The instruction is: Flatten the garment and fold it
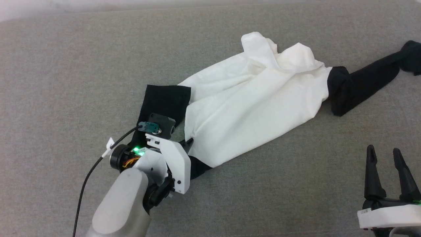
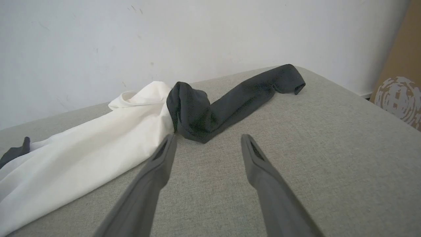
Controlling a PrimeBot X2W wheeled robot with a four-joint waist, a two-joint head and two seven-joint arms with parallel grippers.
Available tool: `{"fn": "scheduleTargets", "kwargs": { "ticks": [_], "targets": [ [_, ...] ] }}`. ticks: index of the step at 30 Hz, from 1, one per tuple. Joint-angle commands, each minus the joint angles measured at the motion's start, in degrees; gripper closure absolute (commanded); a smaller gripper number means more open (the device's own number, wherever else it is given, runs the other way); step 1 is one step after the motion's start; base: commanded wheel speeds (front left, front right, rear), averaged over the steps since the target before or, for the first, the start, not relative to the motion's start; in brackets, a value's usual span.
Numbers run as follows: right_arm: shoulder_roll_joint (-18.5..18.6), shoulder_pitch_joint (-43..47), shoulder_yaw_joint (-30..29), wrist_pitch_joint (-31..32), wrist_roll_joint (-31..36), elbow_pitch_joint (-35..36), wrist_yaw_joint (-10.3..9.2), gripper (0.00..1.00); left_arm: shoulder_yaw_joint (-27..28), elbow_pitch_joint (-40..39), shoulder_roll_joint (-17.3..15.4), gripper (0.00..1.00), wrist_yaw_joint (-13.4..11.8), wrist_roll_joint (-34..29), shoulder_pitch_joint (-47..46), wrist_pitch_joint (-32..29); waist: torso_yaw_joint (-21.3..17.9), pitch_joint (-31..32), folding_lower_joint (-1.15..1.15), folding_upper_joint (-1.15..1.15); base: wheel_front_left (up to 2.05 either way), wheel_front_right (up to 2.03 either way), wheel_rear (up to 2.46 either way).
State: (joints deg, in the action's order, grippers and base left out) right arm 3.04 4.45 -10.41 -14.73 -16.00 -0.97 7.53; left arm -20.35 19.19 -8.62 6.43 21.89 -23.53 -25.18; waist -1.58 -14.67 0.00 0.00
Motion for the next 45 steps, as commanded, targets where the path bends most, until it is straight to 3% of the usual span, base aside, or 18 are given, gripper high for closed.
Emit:
{"fn": "scheduleTargets", "kwargs": {
  "ticks": [1,10,15,18,22,25,28,29,30,31,37,45],
  "targets": [
    [-0.2,-0.1,0.1,-0.3,0.5,-0.2,-0.04,0.0,0.1,0.1,0.2,1.0,0.0,0.4,-1.0,1.1,0.4,0.3,0.0,0.0,0.0,0.0,0.0],
    [-0.2,0.6,0.7,-0.3,1.1,0.1,-0.04,0.0,1.7,-3.4,-0.7,1.0,0.2,1.3,-5.8,5.4,1.0,-0.2,0.0,0.0,0.0,0.0,0.0],
    [-0.2,-0.4,1.2,-0.3,1.4,0.4,-0.04,0.0,3.9,-3.0,-4.6,1.0,0.7,3.3,-12.6,4.4,-0.3,-3.6,0.0,0.0,0.0,0.0,0.0],
    [-0.2,-1.8,2.1,-0.3,1.2,0.4,-0.04,0.0,5.0,-0.7,-8.7,1.0,0.9,4.6,-16.8,3.5,-2.2,-6.7,0.0,0.0,0.0,0.0,0.0],
    [-0.2,-3.6,2.4,-0.3,0.2,0.1,-0.04,0.0,6.1,1.9,-12.9,1.0,1.0,5.4,-20.8,5.7,-4.7,-10.7,0.0,0.0,0.0,0.0,0.0],
    [-0.2,-4.7,2.8,-0.3,-0.5,-0.2,-0.04,0.0,7.2,3.8,-14.4,1.0,1.0,5.0,-23.0,10.0,-6.1,-13.3,0.0,0.0,0.0,0.0,0.0],
    [-0.2,-5.4,3.1,-0.3,-0.9,-0.7,-0.04,0.0,6.4,7.1,-14.3,1.0,0.9,4.6,-23.6,10.5,-6.7,-14.7,0.0,0.0,0.0,0.0,0.0],
    [-0.2,-5.6,3.1,-0.3,-1.0,-0.8,-0.04,0.0,6.1,8.2,-13.9,0.89,0.9,5.0,-23.6,10.3,-6.7,-14.9,0.0,0.0,0.0,0.0,0.0],
    [-0.2,-5.8,3.1,-0.3,-1.1,-0.9,-0.04,0.0,5.9,8.9,-13.5,0.67,0.9,5.3,-23.7,10.7,-6.7,-15.0,0.0,0.0,0.0,0.0,0.0],
    [-0.2,-5.9,3.0,-0.3,-1.1,-0.9,-0.04,0.0,5.6,9.2,-13.1,0.01,0.9,5.4,-23.9,11.5,-6.5,-15.1,0.0,0.0,0.0,0.0,0.0],
    [-0.2,-6.1,2.5,-0.3,-0.1,-1.6,-0.04,0.0,4.0,6.0,-12.4,0.0,1.0,8.6,-23.9,16.0,-3.8,-12.5,0.0,0.0,0.0,0.0,0.0],
    [-0.2,-4.8,2.2,-0.3,1.4,-2.5,-0.04,0.0,5.1,-8.6,-14.3,0.0,0.2,10.7,-14.6,25.4,0.5,-6.7,0.0,0.0,0.0,0.0,0.0]
  ]
}}
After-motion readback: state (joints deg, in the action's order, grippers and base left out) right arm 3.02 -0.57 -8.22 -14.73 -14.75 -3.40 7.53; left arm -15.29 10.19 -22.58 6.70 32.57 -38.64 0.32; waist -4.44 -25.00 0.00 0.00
